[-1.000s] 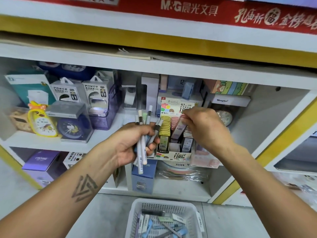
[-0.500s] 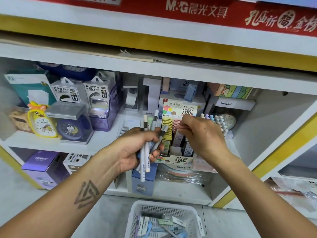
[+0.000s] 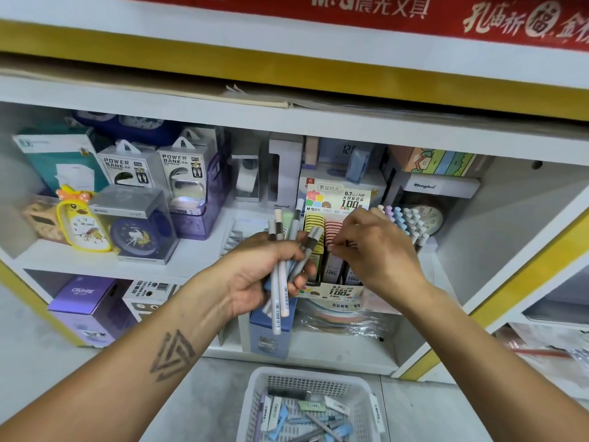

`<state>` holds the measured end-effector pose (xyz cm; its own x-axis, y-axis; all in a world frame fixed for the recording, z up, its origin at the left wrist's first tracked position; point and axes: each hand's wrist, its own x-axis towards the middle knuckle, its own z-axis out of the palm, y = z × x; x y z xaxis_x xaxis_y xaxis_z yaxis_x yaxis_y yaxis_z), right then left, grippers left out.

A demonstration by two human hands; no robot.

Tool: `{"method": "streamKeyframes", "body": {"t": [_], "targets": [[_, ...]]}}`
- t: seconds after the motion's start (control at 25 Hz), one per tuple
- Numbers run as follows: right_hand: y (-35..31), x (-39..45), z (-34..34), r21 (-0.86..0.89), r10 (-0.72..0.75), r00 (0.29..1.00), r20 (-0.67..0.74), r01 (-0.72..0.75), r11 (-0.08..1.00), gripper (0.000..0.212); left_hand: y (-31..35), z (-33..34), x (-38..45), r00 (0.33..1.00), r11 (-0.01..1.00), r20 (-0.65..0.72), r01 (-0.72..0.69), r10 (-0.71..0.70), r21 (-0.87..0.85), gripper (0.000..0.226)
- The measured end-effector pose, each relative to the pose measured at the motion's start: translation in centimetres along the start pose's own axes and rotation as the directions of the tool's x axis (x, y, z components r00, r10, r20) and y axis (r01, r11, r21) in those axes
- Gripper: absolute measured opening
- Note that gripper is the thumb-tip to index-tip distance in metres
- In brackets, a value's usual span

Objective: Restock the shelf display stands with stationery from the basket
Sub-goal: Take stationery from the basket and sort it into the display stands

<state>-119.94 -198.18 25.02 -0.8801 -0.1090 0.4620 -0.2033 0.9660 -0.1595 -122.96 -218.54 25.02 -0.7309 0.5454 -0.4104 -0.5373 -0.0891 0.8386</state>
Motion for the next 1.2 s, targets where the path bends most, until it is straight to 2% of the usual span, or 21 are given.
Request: {"method": "streamKeyframes", "body": {"t": [0.08,0.16,0.2,0.24,0.28,0.32,0.36,0.44,0.48,0.64,0.72,0.8,0.92,1.04,1.08,1.2], "targets": [[0.2,-0.2,0.2,-0.203,-0.060,0.998,-0.001,0.059,0.977,0.009,0.0,0.2,0.0,1.000,1.000,-0.001,-0.011,0.011,-0.001,0.018],[0.4,-0.2,0.2,-0.215,-0.083,0.997,0.006,0.082,0.973,0.010,0.0,0.4,0.0,1.000,1.000,0.007,-0.029,0.029,-0.008,0.025],[0.3,-0.1,0.0,-0.078,-0.044,0.999,-0.003,0.043,0.996,0.010,0.0,0.6,0.0,0.999,0.999,0.015,-0.041,0.041,-0.007,0.028],[0.1,0.2,-0.4,0.167,0.062,0.998,-0.002,-0.061,0.984,0.010,0.0,0.8,0.0,0.998,0.999,0.023,-0.052,0.052,-0.003,0.029],[-0.2,0.6,-0.9,0.440,0.194,0.980,0.053,-0.197,0.876,0.009,0.1,1.0,0.0,0.998,0.998,0.030,-0.062,0.061,0.001,0.030],[-0.5,1.0,-1.4,0.629,0.285,0.945,0.162,-0.322,0.708,0.009,0.1,1.3,0.0,0.997,0.998,0.035,-0.069,0.069,0.004,0.029],[-0.7,1.2,-1.7,0.693,0.318,0.916,0.245,-0.395,0.603,0.012,0.1,1.5,0.0,0.996,0.997,0.039,-0.076,0.076,0.007,0.027],[-0.9,1.3,-2.0,0.672,0.337,0.887,0.317,-0.461,0.580,0.017,0.1,2.1,0.0,0.995,0.997,0.048,-0.082,0.082,-0.003,0.021],[-0.9,1.2,-2.4,0.698,0.356,0.878,0.321,-0.473,0.538,0.017,0.2,2.3,0.1,0.995,0.997,0.055,-0.080,0.081,-0.018,0.018],[1.6,1.3,-5.0,0.910,0.488,0.842,0.231,-0.364,0.198,0.019,0.1,3.1,0.3,0.994,0.997,0.080,-0.066,0.069,-0.043,0.020],[3.8,1.0,-6.3,0.945,0.555,0.814,0.170,-0.295,0.142,0.015,0.1,3.7,0.5,0.995,0.997,0.064,-0.069,0.071,-0.042,0.026],[5.4,0.2,-7.0,0.932,0.597,0.793,0.124,-0.299,0.203,0.010,0.0,4.5,0.8,0.995,0.997,0.073,-0.058,0.061,-0.040,0.028],[7.3,-1.6,-7.6,0.850,0.600,0.800,-0.007,-0.311,0.424,0.009,-0.2,6.2,1.3,0.993,0.998,0.107,-0.052,0.056,-0.043,0.031],[8.5,-2.9,-7.9,0.701,0.510,0.849,-0.139,-0.279,0.656,0.017,-0.6,7.8,2.0,0.990,0.998,0.124,-0.056,0.061,-0.041,0.031],[8.6,-3.3,-7.8,0.652,0.482,0.862,-0.156,-0.276,0.706,0.019,-0.7,8.1,2.3,0.990,0.997,0.129,-0.059,0.064,-0.041,0.028],[9.0,-4.3,-7.3,0.576,0.432,0.890,-0.147,-0.278,0.769,0.023,-1.6,9.1,2.9,0.990,0.998,0.132,-0.050,0.055,-0.041,0.026]]}}
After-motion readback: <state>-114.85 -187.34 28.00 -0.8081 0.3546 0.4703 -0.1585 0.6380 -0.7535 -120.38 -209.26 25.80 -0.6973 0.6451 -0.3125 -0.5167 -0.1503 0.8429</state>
